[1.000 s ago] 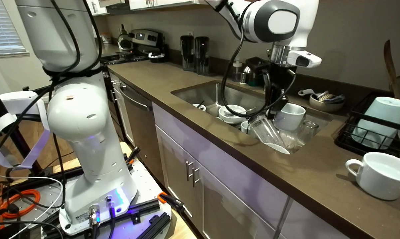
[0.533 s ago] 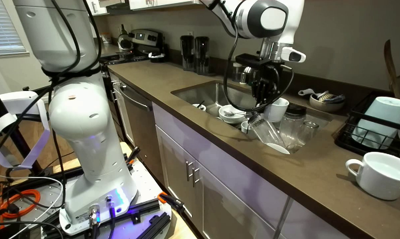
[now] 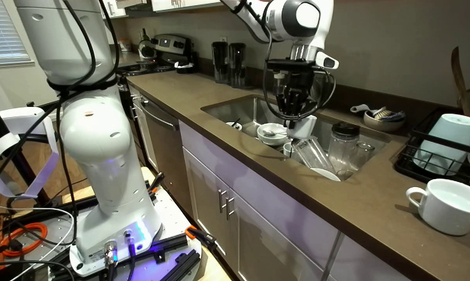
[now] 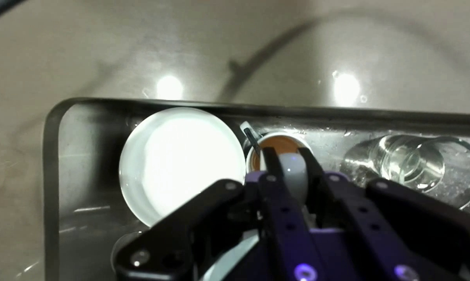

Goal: Pour the water out of the mug on the left and move the mug to the left side of the sink

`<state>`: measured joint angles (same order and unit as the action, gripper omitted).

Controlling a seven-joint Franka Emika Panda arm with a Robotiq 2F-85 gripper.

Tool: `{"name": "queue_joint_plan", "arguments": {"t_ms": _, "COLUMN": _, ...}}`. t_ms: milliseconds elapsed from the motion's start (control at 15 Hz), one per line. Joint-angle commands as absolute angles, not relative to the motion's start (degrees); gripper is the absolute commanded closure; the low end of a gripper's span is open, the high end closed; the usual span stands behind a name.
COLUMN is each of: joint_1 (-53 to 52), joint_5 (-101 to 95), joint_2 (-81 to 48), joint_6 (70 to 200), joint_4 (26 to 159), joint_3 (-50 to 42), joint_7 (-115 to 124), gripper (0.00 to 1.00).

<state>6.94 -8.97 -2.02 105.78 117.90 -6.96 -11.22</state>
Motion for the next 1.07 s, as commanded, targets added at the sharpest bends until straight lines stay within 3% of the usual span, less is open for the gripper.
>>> {"name": "queue_joint_plan", "arguments": {"t_ms": 0, "joint_1": 5.11, "joint_5": -15.24, "joint_2": -1.34, "joint_6": 100.07, "joint_4": 116.25, "joint_3": -5.18, "joint_7": -15.14, "gripper": 0.96}}
{"name": "queue_joint_plan", "arguments": {"t_ms": 267, "joint_1": 4.22, "joint_5": -17.38, "joint_2": -2.07, "joint_6": 100.28, "joint_4": 117.41, "joint_3": -4.28, "joint_7": -14.76, "gripper": 0.96}}
{"name": "queue_joint_plan", "arguments": {"t_ms": 333, "joint_1": 3.97, "joint_5": -17.66, "joint_2": -2.14, "joint_6": 100.19, "joint_4": 117.48, "joint_3": -3.99, "joint_7": -14.82, "gripper": 0.84}}
{"name": "queue_joint_plan", "arguments": {"t_ms": 667, "joint_1": 4.08, "joint_5": -17.65, "joint_2": -2.93, "joint_6": 100.25, "joint_4": 117.61, "joint_3": -4.29, "joint_7": -14.80, "gripper": 0.84}}
{"name": "queue_joint_plan", "arguments": {"t_ms": 733, "joint_1": 4.10, "joint_5": -17.65, "joint_2": -2.94, "joint_6": 100.25, "joint_4": 117.61, "joint_3": -4.31, "joint_7": -14.80, "gripper": 0.96}}
{"name": "queue_joint_plan", "arguments": {"t_ms": 1000, "joint_1": 2.46, "joint_5": -24.37, "joint_2": -2.75, "joint_6": 100.12, "joint_4": 118.22, "joint_3": -2.82, "joint_7": -15.52, "gripper": 0.96}}
